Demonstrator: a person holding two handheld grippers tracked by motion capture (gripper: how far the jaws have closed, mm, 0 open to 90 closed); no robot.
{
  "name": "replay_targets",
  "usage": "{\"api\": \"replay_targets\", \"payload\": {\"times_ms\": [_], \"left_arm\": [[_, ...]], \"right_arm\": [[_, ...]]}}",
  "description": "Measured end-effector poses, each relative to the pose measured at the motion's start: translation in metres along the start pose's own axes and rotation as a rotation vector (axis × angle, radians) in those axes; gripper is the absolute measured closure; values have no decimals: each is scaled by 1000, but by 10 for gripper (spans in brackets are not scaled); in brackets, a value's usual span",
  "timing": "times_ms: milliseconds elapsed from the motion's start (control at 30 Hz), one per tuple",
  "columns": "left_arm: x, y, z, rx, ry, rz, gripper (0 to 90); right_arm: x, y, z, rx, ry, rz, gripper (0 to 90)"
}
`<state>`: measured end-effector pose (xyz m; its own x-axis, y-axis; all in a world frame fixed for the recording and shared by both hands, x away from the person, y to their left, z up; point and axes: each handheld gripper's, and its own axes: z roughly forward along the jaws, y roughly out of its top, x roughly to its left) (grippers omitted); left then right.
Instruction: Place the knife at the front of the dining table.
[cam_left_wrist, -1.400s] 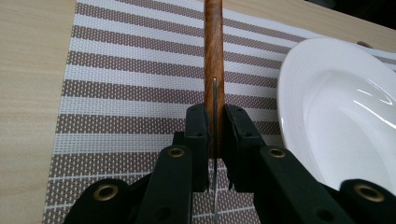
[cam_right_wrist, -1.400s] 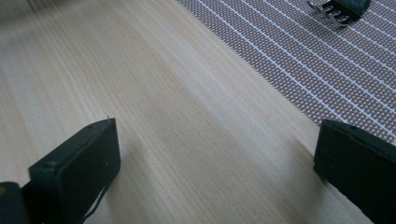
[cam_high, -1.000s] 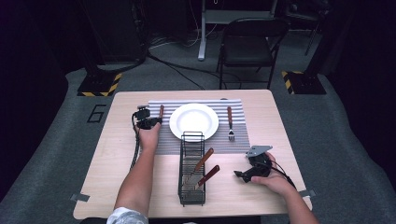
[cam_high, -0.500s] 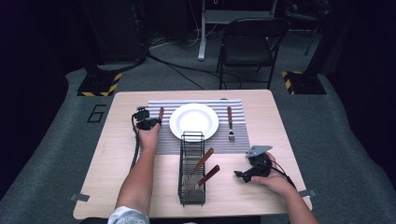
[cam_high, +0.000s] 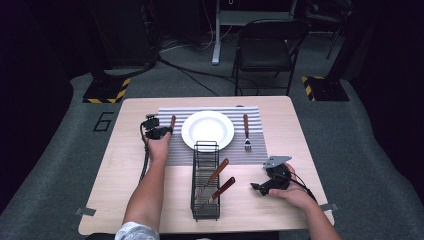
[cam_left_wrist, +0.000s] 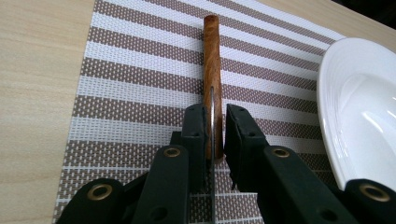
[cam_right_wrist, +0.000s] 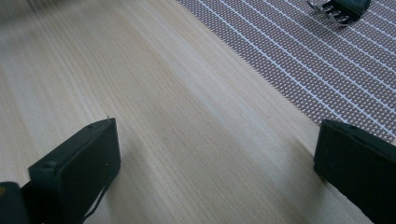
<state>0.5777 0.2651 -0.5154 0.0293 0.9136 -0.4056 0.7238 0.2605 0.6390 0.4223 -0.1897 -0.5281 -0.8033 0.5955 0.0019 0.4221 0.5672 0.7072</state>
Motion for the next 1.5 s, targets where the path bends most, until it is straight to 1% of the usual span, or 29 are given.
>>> {"api": "replay_targets", "payload": {"times_ms": [33, 100, 133, 167, 200, 233, 300, 333, 367, 433, 467, 500, 633, 700, 767, 833, 867, 933, 967, 1033, 1067, 1167, 1233, 1267, 1333, 1400, 1433, 1467, 1500], "left_arm": [[2, 0, -1, 2, -2, 7, 774], [3, 0, -2, -1, -5, 8, 769], [3, 0, -3, 4, -5, 4, 768], [3, 0, -3, -3, -4, -3, 768], [3, 1, -4, 2, 2, 3, 767], [4, 1, -5, -5, 2, 15, 768], [3, 1, -5, -5, 4, 6, 768], [4, 2, -5, -3, 9, 19, 768], [4, 2, -6, 1, 15, 14, 768], [6, 2, -6, 4, 21, 26, 766], [7, 2, -6, 9, 20, 26, 765], [8, 2, -6, 2, 16, 21, 759], [8, 2, -8, 7, 14, 25, 757], [8, 3, -10, -3, 14, 19, 754], [8, 4, -13, -2, 14, 33, 748], [7, 6, -18, -11, 9, 41, 738], [7, 7, -19, -9, 3, 50, 734], [6, 9, -24, -12, -7, 55, 719], [5, 10, -27, -14, -10, 70, 709], [2, 11, -31, -1, -37, 78, 676], [1, 11, -33, 4, -40, 84, 662], [0, 12, -36, 15, -60, 106, 630], [-1, 12, -39, -3, -73, 114, 605], [-2, 11, -40, -13, -90, 113, 598], [-6, 10, -42, -20, -100, 108, 570], [-10, 10, -46, -23, -101, 143, 547], [-12, 10, -48, -30, -104, 149, 532], [-14, 10, -52, -33, -114, 170, 516], [-15, 10, -54, -33, -119, 177, 492]], "right_arm": [[0, 0, 0, 0, 0, 0, 0], [0, 0, 0, 0, 0, -1, 0], [0, 0, 0, 0, 0, -1, 0], [0, 0, 0, 0, -1, -1, 0], [0, 0, 0, 0, 0, 0, 0], [0, 0, 0, 0, 0, -1, 0], [0, 0, 0, 0, -1, -1, 0], [0, 0, 0, 0, -1, -1, 0], [0, 0, 0, 0, -1, -1, 0], [0, 0, 0, 0, 0, -1, 0], [0, 0, 0, 0, 0, -1, 0], [0, 0, 0, 0, 0, -1, 0], [0, 0, 0, 0, 0, 1, 0], [0, 0, 0, 0, 0, 1, 0], [0, 0, 0, -1, -1, 1, 0], [0, 0, 0, -1, -2, 1, 0], [0, 0, 0, -1, -3, 2, 0], [0, 0, 0, -2, -1, 2, 0], [0, 0, 0, -1, -2, 1, 0], [0, 0, 0, -1, 1, 1, 0], [-1, 0, 0, 0, 3, -6, 0], [-1, 0, 0, 0, 3, -7, 0], [-1, 0, 0, 1, 5, -8, 0], [-1, 0, 0, 1, 5, -8, 0], [-1, 0, 0, 0, 3, -10, 0], [-1, 0, 0, 0, 3, -10, 0], [-1, 0, 0, 0, 3, -10, 0], [-1, 0, 0, 0, 3, -10, 0], [-1, 0, 0, 1, 3, -9, 0]]}}
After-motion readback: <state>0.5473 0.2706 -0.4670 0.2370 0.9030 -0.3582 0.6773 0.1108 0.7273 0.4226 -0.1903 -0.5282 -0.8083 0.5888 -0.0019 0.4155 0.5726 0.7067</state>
